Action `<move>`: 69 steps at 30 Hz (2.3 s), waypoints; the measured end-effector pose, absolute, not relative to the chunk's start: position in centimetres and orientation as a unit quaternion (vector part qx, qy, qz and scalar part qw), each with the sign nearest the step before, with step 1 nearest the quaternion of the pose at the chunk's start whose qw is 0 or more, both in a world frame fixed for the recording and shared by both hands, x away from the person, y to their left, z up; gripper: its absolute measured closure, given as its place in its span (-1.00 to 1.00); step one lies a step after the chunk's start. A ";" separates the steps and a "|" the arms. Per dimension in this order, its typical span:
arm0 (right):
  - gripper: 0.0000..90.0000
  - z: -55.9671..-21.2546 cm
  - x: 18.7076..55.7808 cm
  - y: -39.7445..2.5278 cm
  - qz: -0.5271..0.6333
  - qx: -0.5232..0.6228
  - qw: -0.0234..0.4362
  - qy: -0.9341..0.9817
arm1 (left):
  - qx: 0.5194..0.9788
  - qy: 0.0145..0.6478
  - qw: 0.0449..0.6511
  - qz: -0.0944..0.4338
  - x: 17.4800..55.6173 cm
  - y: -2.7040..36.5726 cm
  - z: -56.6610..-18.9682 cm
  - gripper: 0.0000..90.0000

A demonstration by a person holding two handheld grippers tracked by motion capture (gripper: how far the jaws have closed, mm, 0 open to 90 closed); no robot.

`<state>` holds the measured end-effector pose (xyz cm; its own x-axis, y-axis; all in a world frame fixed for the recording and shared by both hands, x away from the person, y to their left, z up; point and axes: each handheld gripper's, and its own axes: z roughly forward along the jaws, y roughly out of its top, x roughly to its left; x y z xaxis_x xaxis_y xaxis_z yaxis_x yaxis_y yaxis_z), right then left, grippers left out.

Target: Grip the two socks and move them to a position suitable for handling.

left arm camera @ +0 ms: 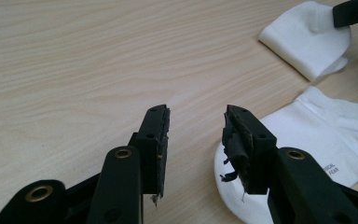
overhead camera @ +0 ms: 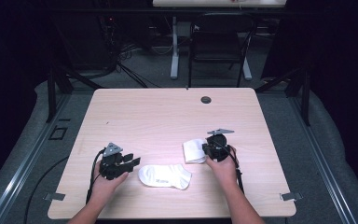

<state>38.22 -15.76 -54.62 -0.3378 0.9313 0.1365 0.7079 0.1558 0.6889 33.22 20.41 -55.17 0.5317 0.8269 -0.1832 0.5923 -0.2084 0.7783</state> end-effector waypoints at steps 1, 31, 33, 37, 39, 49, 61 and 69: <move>0.92 -54.6 38.2 -15.7 0.343 0.553 0.162 0.742 | 0.765 0.462 0.426 0.139 33.2 20.4 -55.1 0.33; 0.91 -51.1 38.5 -4.4 0.357 0.469 0.147 0.795 | 0.761 0.464 0.432 0.138 33.5 20.8 -55.0 0.32; 0.89 -51.6 39.0 -2.9 0.358 0.462 0.136 0.800 | 0.761 0.465 0.431 0.138 33.5 20.8 -55.1 0.32; 0.62 -52.1 39.7 -1.9 0.384 0.455 0.108 0.796 | 0.764 0.463 0.427 0.139 33.6 20.8 -55.2 0.31; 0.63 -51.9 39.7 -2.1 0.397 0.451 0.103 0.793 | 0.764 0.463 0.427 0.139 33.6 20.8 -55.2 0.30; 0.60 -52.0 39.1 -8.5 0.391 0.463 0.158 0.780 | 0.768 0.460 0.427 0.128 34.7 19.2 -55.1 0.28; 0.44 -54.5 39.1 -13.2 0.382 0.488 0.169 0.767 | 0.788 0.448 0.399 0.135 38.0 15.6 -55.9 0.23; 0.36 -56.0 39.5 -14.1 0.371 0.497 0.154 0.769 | 0.798 0.459 0.373 0.113 39.2 14.8 -57.2 0.36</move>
<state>39.52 -14.12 -56.03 -0.4585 0.8790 0.1313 0.6500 0.2309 0.7240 39.17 14.82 -57.17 0.5533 0.8171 -0.1618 0.6480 -0.3001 0.7000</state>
